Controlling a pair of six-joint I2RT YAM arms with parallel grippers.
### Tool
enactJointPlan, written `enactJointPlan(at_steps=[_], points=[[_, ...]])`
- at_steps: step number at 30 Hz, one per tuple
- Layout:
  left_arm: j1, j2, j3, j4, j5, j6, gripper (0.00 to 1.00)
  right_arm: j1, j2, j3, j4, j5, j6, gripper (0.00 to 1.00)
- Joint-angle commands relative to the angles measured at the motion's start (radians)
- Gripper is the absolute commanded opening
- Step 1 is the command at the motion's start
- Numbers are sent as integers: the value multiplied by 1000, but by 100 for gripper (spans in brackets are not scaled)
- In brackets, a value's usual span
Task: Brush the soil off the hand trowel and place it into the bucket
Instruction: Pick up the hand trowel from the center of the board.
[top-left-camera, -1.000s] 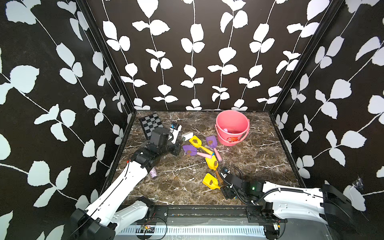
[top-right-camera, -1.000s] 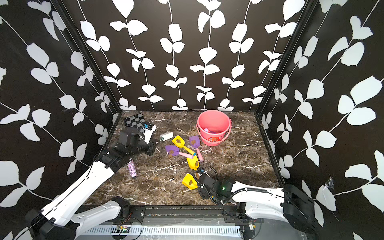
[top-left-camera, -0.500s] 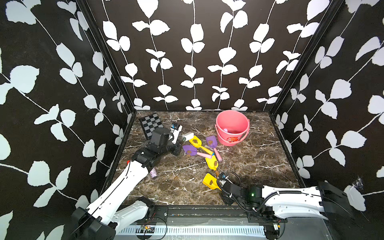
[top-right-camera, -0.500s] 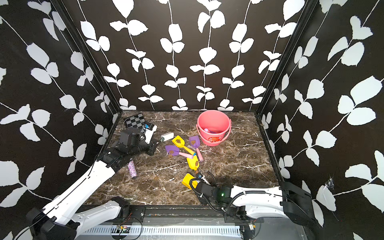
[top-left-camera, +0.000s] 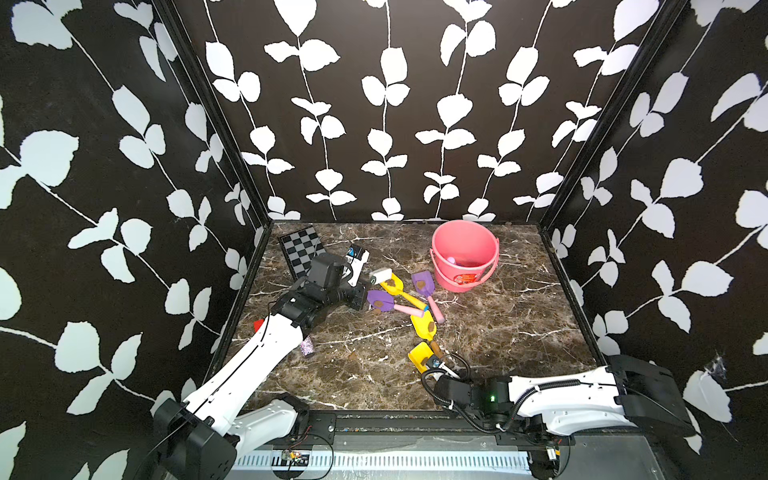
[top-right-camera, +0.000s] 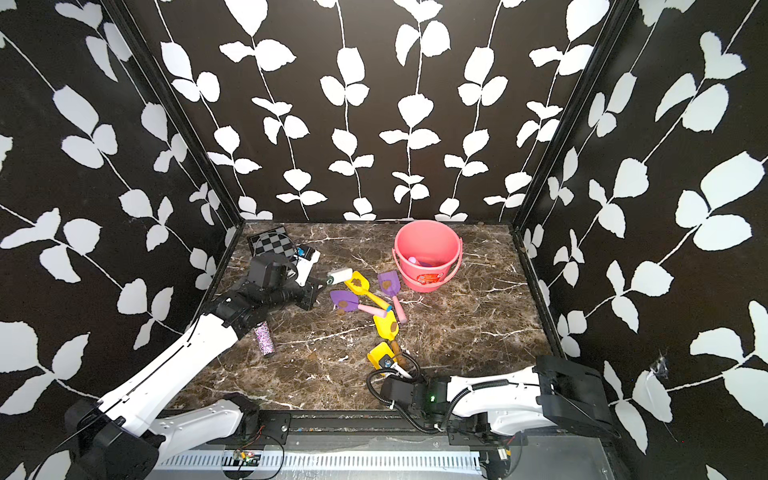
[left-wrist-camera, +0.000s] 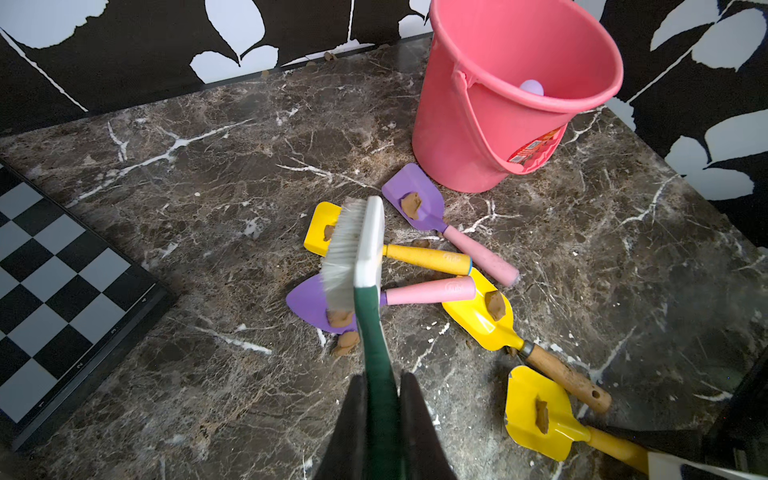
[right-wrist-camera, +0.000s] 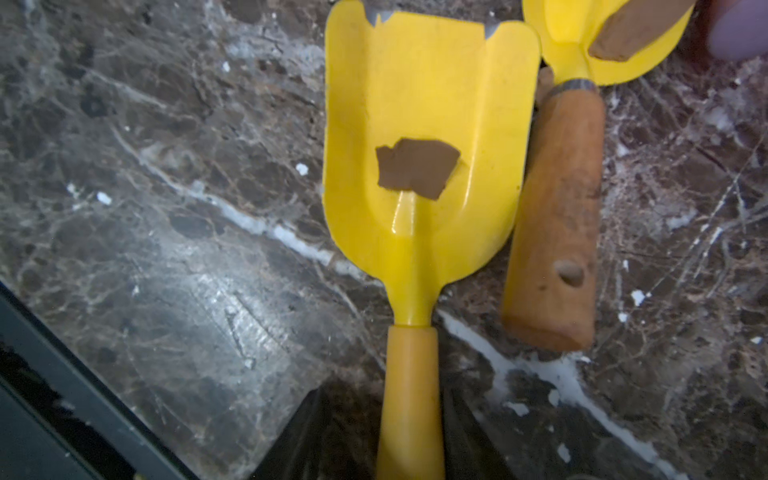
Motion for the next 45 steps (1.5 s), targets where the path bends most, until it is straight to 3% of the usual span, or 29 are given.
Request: enactJointPlan(at_steps=[1,9,20,31,36,38,45], points=[[6,-30,22,35,10,0,0,7,-10,-29,-19,25,28,41],[6,-36,25,40,3,-13,0,10,-147,-90,-35,11,108,38],[6,-58,11,34,0,-16,0,59,-4,-28,-35,25,80,29],[5,-62,5,39,3,-18,0,74,0,-20,-29,34,63,16],[6,-67,3,26,9,-37,0,73,-4,21,-42,67,-2,9],[11,-75,-4,17,18,-48,0,59,-7,45,-45,68,-48,0],[129,-126,-20,-16,110,-126,0,-89,-61,137,-53,-31,-221,0]])
